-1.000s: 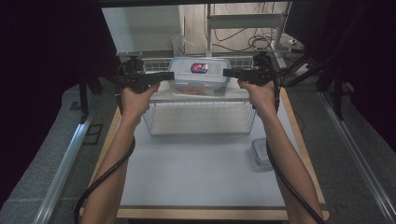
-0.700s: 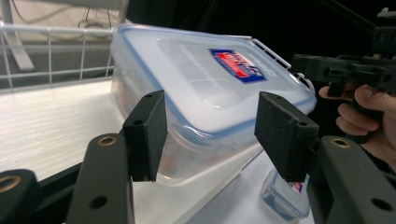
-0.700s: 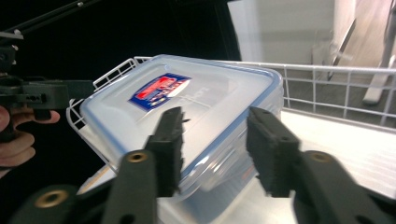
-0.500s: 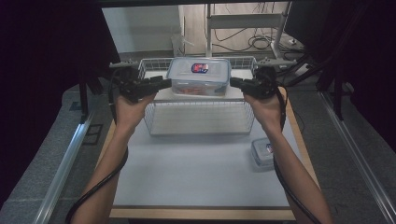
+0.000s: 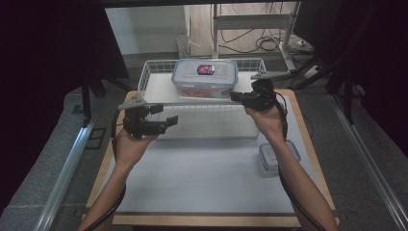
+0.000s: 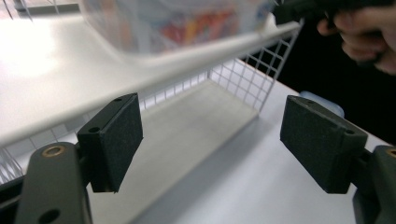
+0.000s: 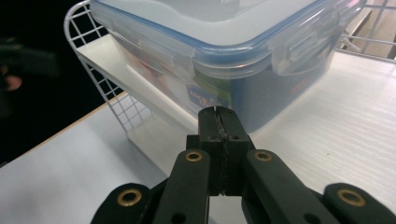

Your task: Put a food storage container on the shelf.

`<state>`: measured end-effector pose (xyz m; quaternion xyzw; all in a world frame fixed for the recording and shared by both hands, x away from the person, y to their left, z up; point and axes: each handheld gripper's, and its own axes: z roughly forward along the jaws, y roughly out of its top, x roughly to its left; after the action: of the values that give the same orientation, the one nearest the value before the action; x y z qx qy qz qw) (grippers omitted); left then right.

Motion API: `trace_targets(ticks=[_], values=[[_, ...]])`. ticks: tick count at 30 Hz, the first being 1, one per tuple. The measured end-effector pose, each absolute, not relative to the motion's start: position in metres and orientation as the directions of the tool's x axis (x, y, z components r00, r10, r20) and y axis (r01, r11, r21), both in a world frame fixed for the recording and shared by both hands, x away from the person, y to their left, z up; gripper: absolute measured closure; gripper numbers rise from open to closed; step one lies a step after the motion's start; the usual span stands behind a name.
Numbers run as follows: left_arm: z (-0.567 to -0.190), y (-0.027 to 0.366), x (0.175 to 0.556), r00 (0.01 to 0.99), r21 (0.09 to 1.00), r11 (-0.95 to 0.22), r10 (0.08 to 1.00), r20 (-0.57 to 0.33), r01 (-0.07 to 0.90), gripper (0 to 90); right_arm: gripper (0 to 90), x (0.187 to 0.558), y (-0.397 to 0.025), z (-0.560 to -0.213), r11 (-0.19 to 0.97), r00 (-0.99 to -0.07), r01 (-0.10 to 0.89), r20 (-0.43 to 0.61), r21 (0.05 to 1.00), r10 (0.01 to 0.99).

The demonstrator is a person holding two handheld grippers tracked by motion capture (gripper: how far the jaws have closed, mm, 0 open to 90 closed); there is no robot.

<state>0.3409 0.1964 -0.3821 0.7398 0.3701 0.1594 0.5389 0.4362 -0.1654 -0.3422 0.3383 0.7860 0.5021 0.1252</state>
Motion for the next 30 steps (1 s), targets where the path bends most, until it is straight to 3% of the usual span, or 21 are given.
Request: trace_targets(ticks=[10,15,23,30], values=[[-0.424,0.191,0.307,0.688,0.895,-0.183,0.706,-0.168,0.406,18.8,89.7,0.45,-0.164,-0.344,0.261,-0.714,0.425,0.144,0.867,0.685],[-0.436,0.191,0.294,0.691,0.891,-0.216,0.709,-0.14,0.401,17.2,88.8,0.439,-0.161,-0.344,0.27,-0.732,0.409,0.137,0.872,0.667],[-0.456,0.188,0.279,0.696,0.867,-0.279,0.711,-0.103,0.413,13.0,71.7,0.406,-0.161,-0.356,0.306,-0.765,0.371,0.101,0.877,0.636],[-0.467,0.19,0.267,0.702,0.851,-0.323,0.708,-0.073,0.413,15.8,53.3,0.379,-0.169,-0.375,0.311,-0.77,0.352,0.085,0.883,0.632]])
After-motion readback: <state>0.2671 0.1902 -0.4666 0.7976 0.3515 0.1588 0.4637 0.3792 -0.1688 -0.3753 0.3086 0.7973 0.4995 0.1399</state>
